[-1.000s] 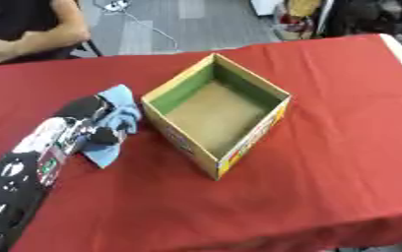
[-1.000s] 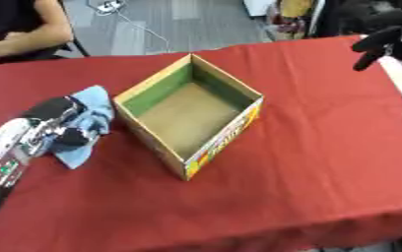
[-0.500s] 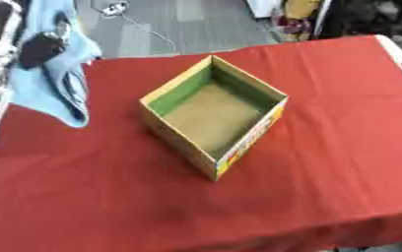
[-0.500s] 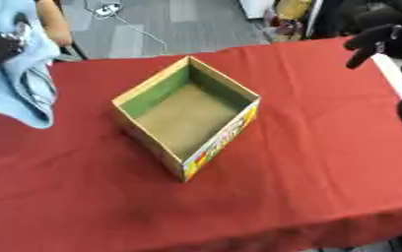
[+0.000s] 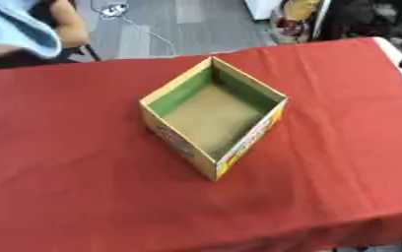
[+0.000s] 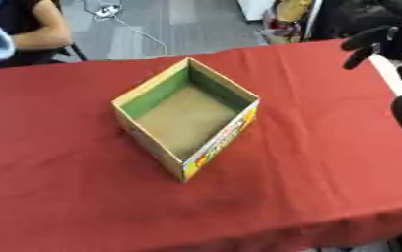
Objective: Pick up objects on the table and place them in the box.
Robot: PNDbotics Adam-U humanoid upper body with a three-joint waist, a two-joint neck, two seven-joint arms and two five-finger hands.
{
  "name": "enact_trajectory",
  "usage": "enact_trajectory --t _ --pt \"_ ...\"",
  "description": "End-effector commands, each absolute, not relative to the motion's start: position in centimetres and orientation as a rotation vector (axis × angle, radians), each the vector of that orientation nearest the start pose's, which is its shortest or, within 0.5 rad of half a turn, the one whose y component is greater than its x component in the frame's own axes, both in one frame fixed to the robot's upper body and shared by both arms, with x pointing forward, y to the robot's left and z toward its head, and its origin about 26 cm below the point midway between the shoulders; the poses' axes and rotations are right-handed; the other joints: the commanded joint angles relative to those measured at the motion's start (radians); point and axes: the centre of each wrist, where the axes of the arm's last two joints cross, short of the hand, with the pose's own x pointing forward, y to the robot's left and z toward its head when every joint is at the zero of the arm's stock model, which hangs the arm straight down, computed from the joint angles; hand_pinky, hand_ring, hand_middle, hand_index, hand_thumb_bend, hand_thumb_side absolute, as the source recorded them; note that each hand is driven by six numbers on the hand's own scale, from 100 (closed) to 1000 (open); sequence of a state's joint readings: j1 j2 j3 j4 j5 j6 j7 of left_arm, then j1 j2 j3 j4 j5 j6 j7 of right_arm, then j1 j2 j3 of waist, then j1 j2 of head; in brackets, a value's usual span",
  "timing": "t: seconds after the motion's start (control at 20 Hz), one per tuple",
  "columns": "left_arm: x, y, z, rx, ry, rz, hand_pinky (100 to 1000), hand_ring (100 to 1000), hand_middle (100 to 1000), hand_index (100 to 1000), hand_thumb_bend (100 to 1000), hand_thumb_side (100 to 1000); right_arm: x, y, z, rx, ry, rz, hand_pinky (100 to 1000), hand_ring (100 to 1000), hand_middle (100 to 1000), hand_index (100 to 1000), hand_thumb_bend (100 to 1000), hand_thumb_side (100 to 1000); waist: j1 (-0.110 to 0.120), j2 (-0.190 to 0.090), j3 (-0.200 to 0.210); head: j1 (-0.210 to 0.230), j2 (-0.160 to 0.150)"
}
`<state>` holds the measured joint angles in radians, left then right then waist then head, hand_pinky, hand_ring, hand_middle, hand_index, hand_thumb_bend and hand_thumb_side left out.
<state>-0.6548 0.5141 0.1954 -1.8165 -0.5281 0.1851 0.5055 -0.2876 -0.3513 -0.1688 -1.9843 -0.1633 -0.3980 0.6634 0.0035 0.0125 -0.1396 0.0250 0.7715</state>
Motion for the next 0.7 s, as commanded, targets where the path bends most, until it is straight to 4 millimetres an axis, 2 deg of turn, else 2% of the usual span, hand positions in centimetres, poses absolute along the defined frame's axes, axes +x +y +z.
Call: enact_trajectory --t 0.05,0.1,0.2,0.3,0.4,0.45,0.5,0.55,0.6,0.65,0.7 --pt "34.8 29.3 32.0 -1.709 3.013 -0.153 100 100 100 129 100 672 29.5 -30.7 21.6 -0.09 3.256 -1.463 566 716 806 976 427 656 0.0 -0.013 -0.004 0.028 -0.001" --pt "35.7 28.7 31.6 -1.717 3.018 -0.075 100 100 100 134 100 672 29.5 -30.7 21.6 -0.093 3.254 -1.466 566 716 806 975 427 656 0.0 -0.013 -0.005 0.033 -0.001" --pt "38.0 26.7 30.1 -1.775 3.018 0.195 100 100 100 139 100 672 29.5 -30.6 21.6 -0.1 3.251 -1.467 566 716 806 975 426 656 0.001 -0.013 -0.009 0.046 -0.001" --pt "40.2 24.4 27.9 -1.8 3.009 0.455 100 100 100 139 100 672 29.5 -30.5 21.7 -0.109 3.247 -1.461 567 715 805 971 426 656 0.001 -0.012 -0.016 0.059 -0.001" --pt "42.5 22.5 24.6 -1.822 3.0 0.801 100 100 112 158 100 672 29.6 -30.3 21.8 -0.116 3.241 -1.452 567 714 797 963 426 657 0.002 -0.009 -0.025 0.071 -0.001" --pt "43.7 21.8 22.3 -1.848 2.971 1.074 100 100 278 332 100 524 29.6 -30.2 21.9 -0.123 3.237 -1.451 567 714 796 961 426 658 0.003 -0.008 -0.029 0.076 -0.001" --pt "44.7 21.3 20.3 -1.869 2.919 1.356 414 425 589 574 100 297 29.7 -30.2 21.9 -0.129 3.234 -1.453 567 713 795 962 425 650 0.003 -0.008 -0.03 0.078 -0.001" --pt "45.6 21.3 15.7 -1.894 2.797 1.828 656 745 841 922 148 633 29.7 -30.0 22.0 -0.138 3.226 -1.458 567 713 796 962 425 659 0.005 -0.006 -0.034 0.081 -0.001" --pt "46.1 21.3 13.0 -1.863 2.577 2.295 694 795 880 955 232 746 29.7 -29.9 22.0 -0.147 3.223 -1.463 567 713 796 962 425 659 0.006 -0.006 -0.035 0.081 -0.001" --pt "46.3 21.1 12.4 -1.761 2.392 2.63 712 823 895 950 253 822 29.8 -29.9 22.0 -0.151 3.22 -1.466 567 713 795 962 424 659 0.007 -0.006 -0.034 0.078 -0.001" --pt "46.2 20.8 12.9 -1.665 2.275 2.824 718 834 902 952 253 859 29.8 -29.9 22.0 -0.151 3.22 -1.467 567 713 795 962 424 659 0.007 -0.006 -0.032 0.073 -0.001"
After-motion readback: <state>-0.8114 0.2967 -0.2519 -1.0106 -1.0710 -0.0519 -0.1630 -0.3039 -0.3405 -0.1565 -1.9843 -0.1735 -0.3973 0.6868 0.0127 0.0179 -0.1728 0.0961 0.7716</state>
